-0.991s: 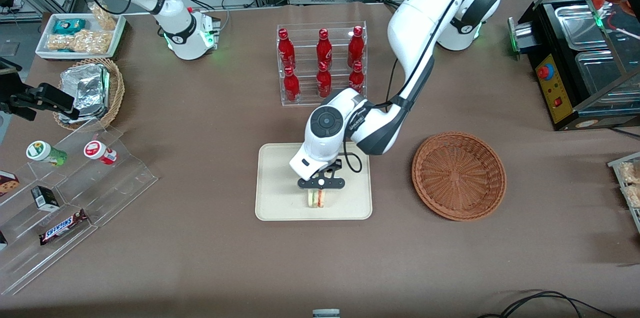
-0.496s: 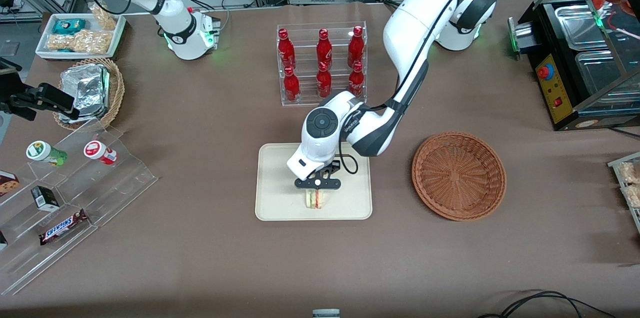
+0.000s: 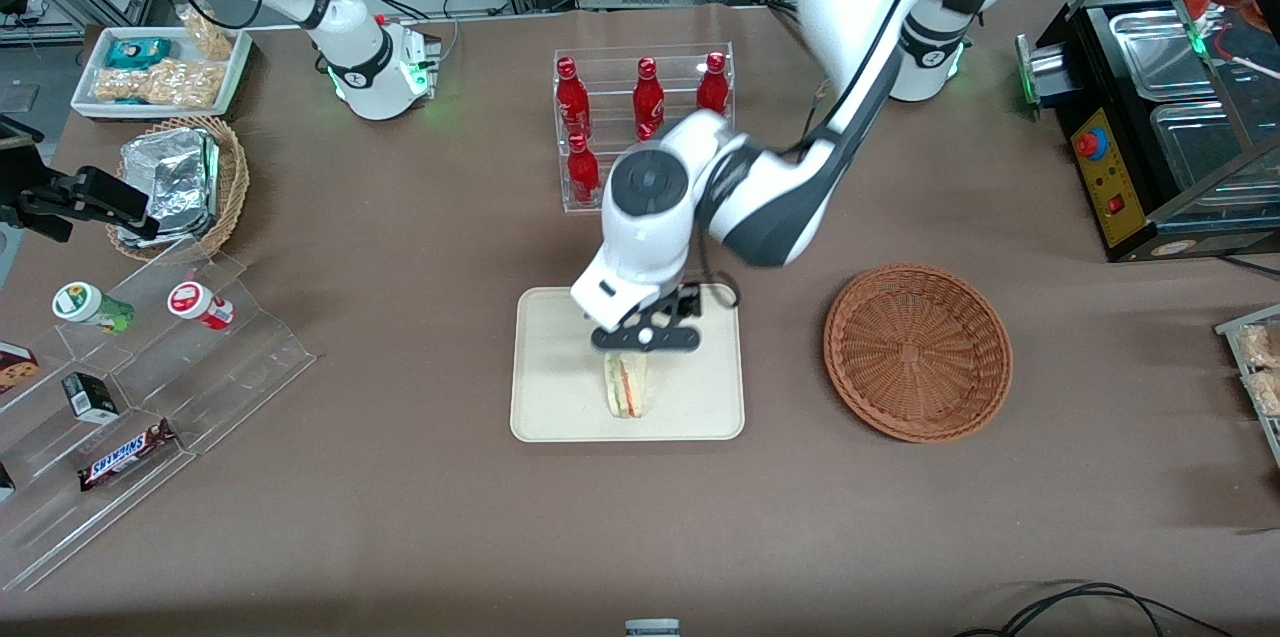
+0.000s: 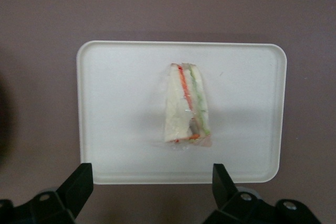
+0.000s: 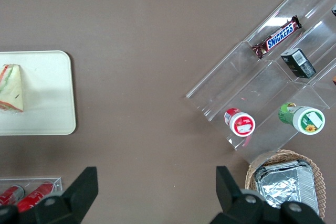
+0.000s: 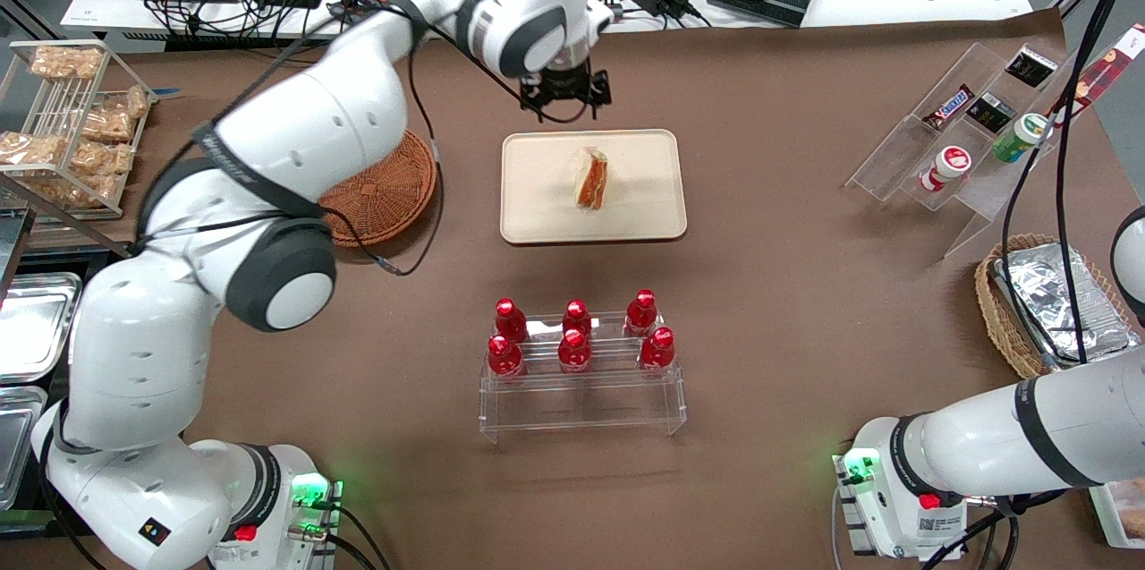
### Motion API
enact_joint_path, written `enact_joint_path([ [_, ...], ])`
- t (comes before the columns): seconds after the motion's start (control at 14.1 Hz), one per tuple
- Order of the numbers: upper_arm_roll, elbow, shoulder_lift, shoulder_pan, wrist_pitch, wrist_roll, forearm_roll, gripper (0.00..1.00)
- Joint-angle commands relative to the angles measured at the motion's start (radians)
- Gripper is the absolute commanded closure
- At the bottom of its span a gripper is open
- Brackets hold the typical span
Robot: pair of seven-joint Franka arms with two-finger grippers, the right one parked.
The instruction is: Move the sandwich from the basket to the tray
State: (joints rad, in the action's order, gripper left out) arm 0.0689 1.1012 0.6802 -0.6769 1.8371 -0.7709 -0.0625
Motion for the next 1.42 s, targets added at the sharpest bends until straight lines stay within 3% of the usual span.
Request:
enact_joint_path([
  [0.0,-0.064,0.233,-0.199,-0.003,0.001,0.053,-0.011,0.00],
  [0.57,-0.329,0.540,-0.425,-0.001,-0.007,0.051,0.046,0.00],
  [0.78,-0.424,0.635,-0.517,-0.003,-0.015,0.235,0.065,0.00],
  [1.06,-0.512,0.642,-0.580,-0.004,-0.123,0.405,0.069,0.00],
  [1.35,-0.518,0.641,-0.655,0.002,-0.174,0.420,0.066,0.00],
])
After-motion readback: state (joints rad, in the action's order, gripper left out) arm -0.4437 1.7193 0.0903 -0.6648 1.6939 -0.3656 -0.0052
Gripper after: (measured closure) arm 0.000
